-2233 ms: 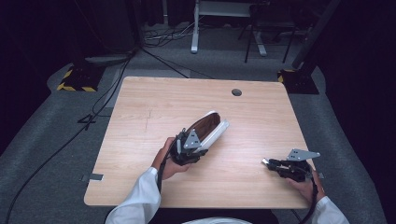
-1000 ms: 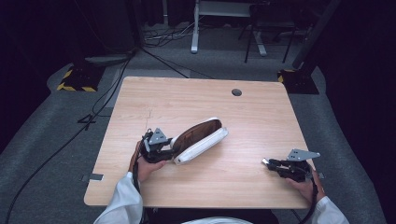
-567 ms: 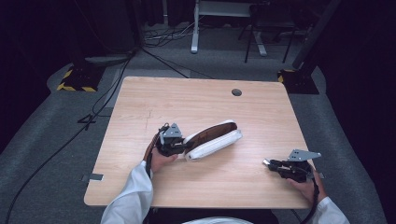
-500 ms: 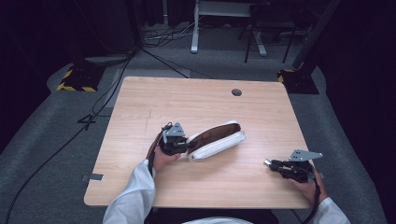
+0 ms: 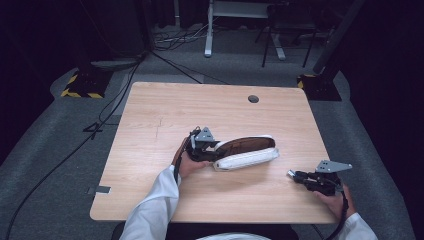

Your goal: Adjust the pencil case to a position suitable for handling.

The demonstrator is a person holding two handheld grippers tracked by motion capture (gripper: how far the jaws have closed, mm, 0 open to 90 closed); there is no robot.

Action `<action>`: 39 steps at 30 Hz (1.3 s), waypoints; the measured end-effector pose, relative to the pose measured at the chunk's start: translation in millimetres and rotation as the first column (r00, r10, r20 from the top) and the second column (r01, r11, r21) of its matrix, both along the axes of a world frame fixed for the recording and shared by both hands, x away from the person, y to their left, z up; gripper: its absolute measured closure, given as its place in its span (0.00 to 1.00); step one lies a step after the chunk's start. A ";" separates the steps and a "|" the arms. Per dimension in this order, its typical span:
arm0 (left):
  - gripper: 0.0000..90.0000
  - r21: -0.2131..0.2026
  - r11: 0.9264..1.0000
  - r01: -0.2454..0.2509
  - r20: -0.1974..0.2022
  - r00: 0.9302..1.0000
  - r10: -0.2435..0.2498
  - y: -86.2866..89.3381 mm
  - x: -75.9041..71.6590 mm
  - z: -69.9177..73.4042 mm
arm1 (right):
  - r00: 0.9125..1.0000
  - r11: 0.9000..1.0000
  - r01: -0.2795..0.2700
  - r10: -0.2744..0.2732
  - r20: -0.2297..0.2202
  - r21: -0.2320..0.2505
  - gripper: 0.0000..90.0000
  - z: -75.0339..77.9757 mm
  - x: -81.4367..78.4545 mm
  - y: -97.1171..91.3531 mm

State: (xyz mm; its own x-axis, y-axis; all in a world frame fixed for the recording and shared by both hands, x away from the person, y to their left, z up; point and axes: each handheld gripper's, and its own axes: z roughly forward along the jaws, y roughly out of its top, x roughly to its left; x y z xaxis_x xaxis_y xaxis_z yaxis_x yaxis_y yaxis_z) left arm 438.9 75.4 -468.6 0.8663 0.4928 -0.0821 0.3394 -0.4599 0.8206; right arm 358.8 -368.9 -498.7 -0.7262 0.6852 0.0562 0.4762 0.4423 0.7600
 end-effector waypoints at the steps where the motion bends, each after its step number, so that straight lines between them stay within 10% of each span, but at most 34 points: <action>1: 0.57 0.003 1.000 -0.020 0.002 1.000 0.020 2.7 -1.2 1.3 | 1.000 1.000 0.001 -0.001 0.000 0.001 0.82 0.1 0.3 0.0; 11: 0.34 0.105 0.988 -0.117 0.068 0.992 0.110 31.4 -26.2 11.5 | 1.000 1.000 0.011 -0.011 0.008 0.004 0.82 1.5 2.7 -2.2; 21: 0.24 0.036 0.983 -0.180 0.076 0.981 0.177 59.5 -36.7 23.4 | 1.000 1.000 0.022 -0.022 0.005 0.005 0.82 0.4 6.1 -3.5; 26: 0.22 0.080 0.980 -0.181 0.112 0.979 0.171 65.5 -44.3 29.7 | 1.000 1.000 0.016 -0.016 0.008 0.007 0.82 1.7 5.3 -2.9; 39: 0.18 0.239 0.949 -0.204 0.060 0.979 0.195 93.6 -80.4 -5.9 | 0.999 0.999 0.025 -0.025 0.020 0.028 0.82 7.2 6.0 -6.5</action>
